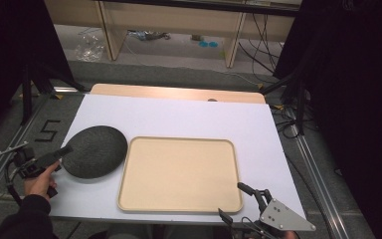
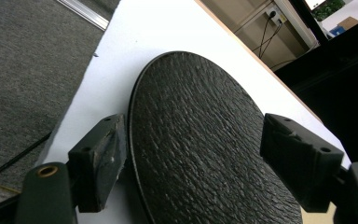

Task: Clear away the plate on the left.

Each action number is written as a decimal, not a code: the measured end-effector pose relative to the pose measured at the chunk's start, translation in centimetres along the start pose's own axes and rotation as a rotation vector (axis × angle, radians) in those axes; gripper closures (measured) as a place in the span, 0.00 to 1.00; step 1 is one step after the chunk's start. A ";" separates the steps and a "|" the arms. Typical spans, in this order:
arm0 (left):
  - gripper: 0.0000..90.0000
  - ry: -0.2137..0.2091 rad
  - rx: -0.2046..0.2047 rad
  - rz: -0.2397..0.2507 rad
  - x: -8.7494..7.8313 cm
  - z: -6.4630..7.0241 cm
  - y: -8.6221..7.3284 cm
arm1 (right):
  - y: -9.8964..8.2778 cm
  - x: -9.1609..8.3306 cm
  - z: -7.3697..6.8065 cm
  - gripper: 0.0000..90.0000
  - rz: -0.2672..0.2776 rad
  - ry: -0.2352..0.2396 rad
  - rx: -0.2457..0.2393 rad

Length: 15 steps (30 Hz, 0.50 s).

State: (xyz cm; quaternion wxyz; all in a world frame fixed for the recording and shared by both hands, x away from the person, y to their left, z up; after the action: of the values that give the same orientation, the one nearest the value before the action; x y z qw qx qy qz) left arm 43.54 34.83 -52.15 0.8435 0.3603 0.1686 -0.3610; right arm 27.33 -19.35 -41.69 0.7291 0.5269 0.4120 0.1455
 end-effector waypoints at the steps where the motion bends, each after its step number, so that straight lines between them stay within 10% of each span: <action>1: 0.26 -0.023 0.000 0.008 0.1 0.0 0.1 | 0.0 0.0 0.0 0.19 0.000 0.000 -0.001; 15: 0.27 -0.018 -0.042 -0.012 0.7 -0.9 0.0 | 0.2 0.2 -0.1 0.19 0.026 0.008 -0.007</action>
State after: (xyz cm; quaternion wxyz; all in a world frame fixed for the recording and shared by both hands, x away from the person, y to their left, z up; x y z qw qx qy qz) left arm 44.02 35.13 -53.15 0.8502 0.3381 0.1709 -0.3656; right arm 27.39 -19.08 -41.62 0.7274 0.5289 0.4074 0.1585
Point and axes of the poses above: each handheld gripper's, and its own axes: x roughly forward along the jaws, y roughly out of its top, z roughly to its right, the point moved 7 cm from there along x, roughly forward along the jaws, and after that the axes turned 14 degrees about -z, right-handed, at the moved point
